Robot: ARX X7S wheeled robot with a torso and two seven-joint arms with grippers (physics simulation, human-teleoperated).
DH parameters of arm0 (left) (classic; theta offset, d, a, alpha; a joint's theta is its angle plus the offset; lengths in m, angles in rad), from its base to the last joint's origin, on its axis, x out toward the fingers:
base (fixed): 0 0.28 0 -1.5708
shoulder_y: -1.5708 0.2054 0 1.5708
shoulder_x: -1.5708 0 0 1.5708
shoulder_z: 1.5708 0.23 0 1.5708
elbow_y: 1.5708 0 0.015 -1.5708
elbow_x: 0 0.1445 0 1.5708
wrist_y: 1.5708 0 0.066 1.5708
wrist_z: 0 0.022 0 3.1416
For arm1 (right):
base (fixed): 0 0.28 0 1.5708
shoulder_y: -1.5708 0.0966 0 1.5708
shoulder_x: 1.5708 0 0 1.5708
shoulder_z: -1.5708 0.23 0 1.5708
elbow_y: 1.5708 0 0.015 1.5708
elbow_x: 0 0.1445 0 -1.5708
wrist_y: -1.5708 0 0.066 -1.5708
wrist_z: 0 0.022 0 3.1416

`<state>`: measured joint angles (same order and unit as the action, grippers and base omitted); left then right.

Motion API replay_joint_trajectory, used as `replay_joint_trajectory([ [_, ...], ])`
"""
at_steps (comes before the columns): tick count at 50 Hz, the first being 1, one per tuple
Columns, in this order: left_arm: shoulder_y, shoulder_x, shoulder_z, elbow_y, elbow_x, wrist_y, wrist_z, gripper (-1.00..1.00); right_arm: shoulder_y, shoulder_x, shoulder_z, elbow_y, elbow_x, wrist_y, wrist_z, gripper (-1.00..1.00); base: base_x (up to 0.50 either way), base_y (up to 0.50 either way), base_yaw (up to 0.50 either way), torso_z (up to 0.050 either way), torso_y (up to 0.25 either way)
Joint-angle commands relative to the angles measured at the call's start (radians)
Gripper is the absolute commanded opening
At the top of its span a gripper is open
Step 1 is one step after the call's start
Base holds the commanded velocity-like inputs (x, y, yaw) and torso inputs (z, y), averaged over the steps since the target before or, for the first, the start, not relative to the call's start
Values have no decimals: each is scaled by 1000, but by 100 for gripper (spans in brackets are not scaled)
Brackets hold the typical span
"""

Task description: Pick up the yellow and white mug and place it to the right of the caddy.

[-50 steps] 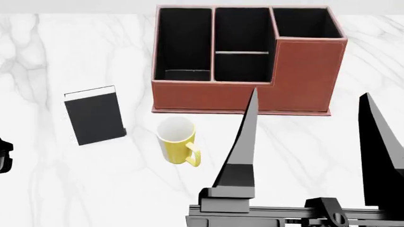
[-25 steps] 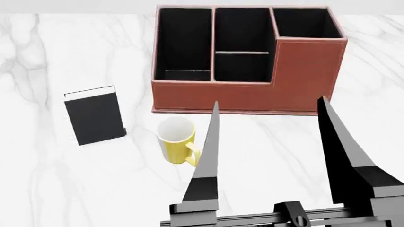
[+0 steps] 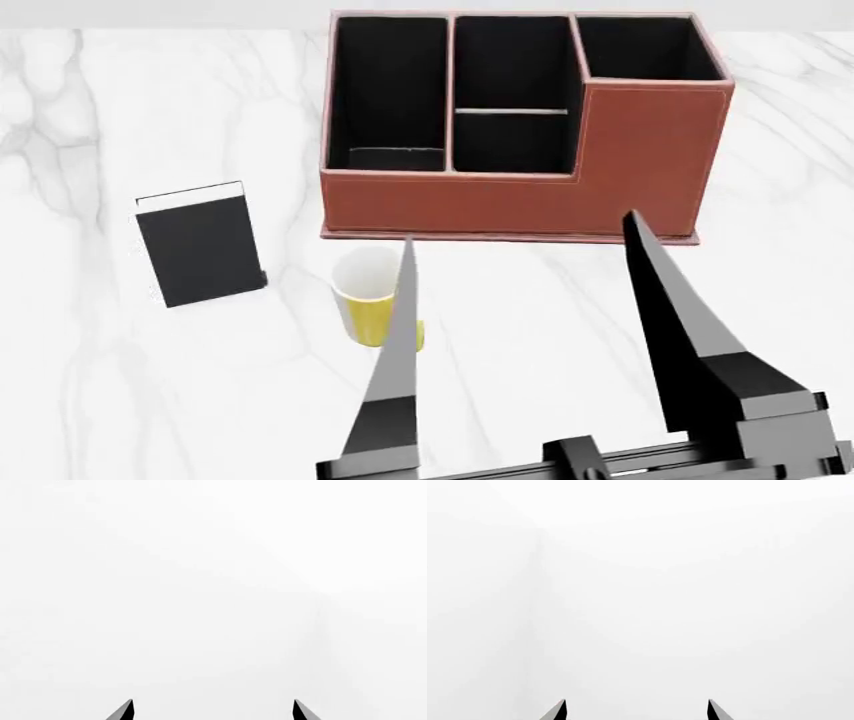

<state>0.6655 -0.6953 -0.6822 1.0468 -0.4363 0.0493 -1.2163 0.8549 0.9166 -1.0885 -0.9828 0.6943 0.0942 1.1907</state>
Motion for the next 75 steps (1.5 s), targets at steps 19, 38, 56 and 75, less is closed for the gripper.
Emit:
replay_joint_trajectory([
  [19,120,381,-191,0,-58,192,-98,100,3,0,-8,-1,1,-15,-6,100,0,0,0,0,0],
  [38,120,348,-178,0,-47,184,-133,100,12,-10,-18,1,22,-11,-9,100,75,-1,0,0,0],
  [56,120,319,-160,0,-47,180,-153,100,15,-1,-15,-10,12,-21,13,100,292,-10,0,0,0],
  [75,120,308,-154,0,-47,178,-157,100,-19,18,-10,4,-21,-105,2,100,41,-28,0,0,0],
])
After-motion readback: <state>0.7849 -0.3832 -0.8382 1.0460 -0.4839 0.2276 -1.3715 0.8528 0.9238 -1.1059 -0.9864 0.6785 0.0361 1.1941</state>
